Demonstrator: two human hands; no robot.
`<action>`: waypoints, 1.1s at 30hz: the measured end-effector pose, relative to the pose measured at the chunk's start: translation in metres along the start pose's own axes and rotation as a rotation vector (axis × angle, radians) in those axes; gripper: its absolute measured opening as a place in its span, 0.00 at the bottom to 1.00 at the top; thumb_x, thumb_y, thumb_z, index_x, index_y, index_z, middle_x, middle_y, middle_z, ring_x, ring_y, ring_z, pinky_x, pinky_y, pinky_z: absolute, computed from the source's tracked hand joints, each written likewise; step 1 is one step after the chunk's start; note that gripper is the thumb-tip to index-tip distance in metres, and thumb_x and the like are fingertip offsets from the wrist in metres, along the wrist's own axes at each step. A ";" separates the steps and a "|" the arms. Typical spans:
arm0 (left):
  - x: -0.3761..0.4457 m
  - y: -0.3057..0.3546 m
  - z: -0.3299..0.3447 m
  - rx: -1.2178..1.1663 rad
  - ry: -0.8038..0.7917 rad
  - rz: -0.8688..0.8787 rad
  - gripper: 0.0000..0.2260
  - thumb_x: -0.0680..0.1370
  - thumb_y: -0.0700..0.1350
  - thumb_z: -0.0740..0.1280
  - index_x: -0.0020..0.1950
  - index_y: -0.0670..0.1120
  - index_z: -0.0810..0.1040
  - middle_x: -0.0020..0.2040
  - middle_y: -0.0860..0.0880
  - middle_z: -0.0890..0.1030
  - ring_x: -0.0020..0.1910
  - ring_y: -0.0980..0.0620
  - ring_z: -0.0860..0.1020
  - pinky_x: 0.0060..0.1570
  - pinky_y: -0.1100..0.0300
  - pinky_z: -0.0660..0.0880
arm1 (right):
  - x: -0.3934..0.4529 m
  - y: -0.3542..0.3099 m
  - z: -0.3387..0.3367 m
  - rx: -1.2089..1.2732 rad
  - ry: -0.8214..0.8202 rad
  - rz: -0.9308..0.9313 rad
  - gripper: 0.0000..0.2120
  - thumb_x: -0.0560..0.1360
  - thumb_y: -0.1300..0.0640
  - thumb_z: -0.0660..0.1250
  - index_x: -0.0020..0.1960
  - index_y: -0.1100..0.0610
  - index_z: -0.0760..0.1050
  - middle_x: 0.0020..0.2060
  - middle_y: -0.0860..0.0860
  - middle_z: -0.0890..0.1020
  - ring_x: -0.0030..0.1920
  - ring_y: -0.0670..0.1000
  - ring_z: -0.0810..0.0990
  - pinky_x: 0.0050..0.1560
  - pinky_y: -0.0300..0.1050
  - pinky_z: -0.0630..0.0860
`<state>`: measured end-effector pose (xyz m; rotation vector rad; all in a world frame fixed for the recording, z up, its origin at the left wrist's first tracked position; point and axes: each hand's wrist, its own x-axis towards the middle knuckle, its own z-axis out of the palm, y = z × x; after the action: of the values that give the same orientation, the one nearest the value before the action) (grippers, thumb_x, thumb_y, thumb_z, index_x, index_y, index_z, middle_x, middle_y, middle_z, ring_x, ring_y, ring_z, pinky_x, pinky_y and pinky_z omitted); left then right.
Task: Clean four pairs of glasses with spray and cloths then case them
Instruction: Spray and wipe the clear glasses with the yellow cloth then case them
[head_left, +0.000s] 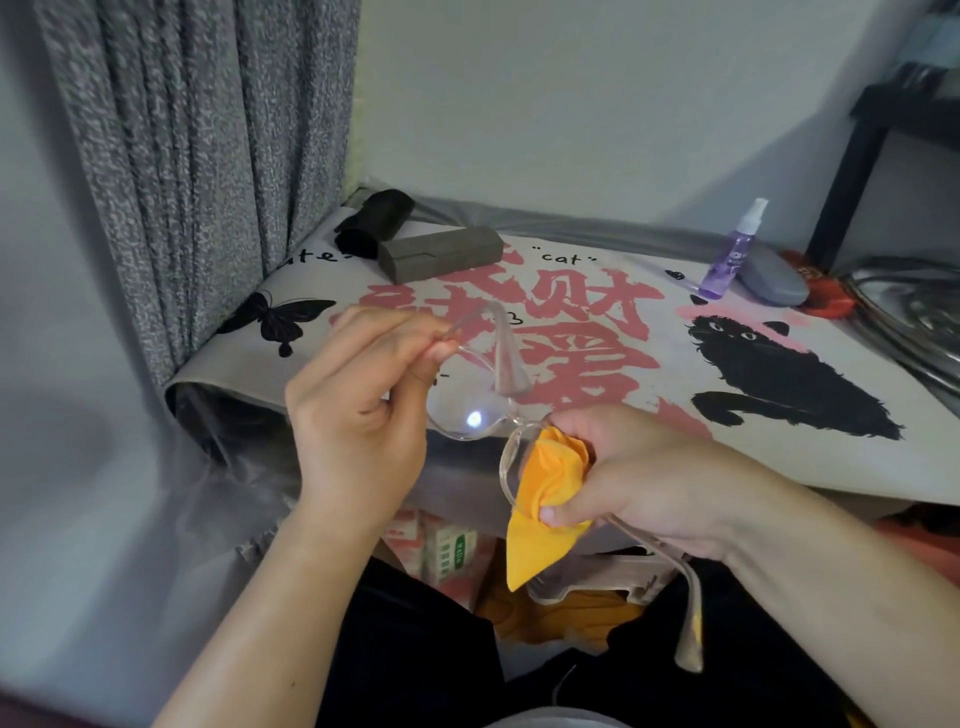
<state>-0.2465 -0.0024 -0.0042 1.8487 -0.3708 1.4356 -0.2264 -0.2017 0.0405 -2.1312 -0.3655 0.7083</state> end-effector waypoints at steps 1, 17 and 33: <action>0.000 0.001 0.000 -0.013 -0.003 -0.017 0.07 0.80 0.34 0.68 0.46 0.34 0.84 0.45 0.49 0.79 0.44 0.52 0.78 0.47 0.54 0.74 | 0.001 -0.001 0.002 -0.012 0.025 -0.014 0.14 0.68 0.70 0.77 0.51 0.68 0.77 0.39 0.60 0.82 0.41 0.53 0.81 0.50 0.53 0.81; 0.000 -0.001 0.002 -0.061 0.027 -0.174 0.05 0.81 0.36 0.66 0.49 0.38 0.82 0.43 0.46 0.80 0.46 0.56 0.78 0.51 0.64 0.71 | 0.008 -0.006 0.009 0.602 0.321 -0.273 0.14 0.67 0.71 0.75 0.48 0.57 0.84 0.43 0.57 0.86 0.48 0.60 0.84 0.53 0.52 0.79; 0.003 0.008 0.002 -0.168 -0.197 0.057 0.06 0.79 0.36 0.67 0.46 0.41 0.84 0.45 0.52 0.81 0.45 0.48 0.79 0.48 0.55 0.74 | 0.017 -0.026 -0.022 0.422 -0.381 -0.164 0.13 0.71 0.70 0.67 0.55 0.68 0.80 0.52 0.68 0.83 0.54 0.61 0.84 0.54 0.51 0.82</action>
<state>-0.2491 -0.0086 0.0011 1.8590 -0.6267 1.2224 -0.1996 -0.1916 0.0661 -1.5493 -0.5348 0.9990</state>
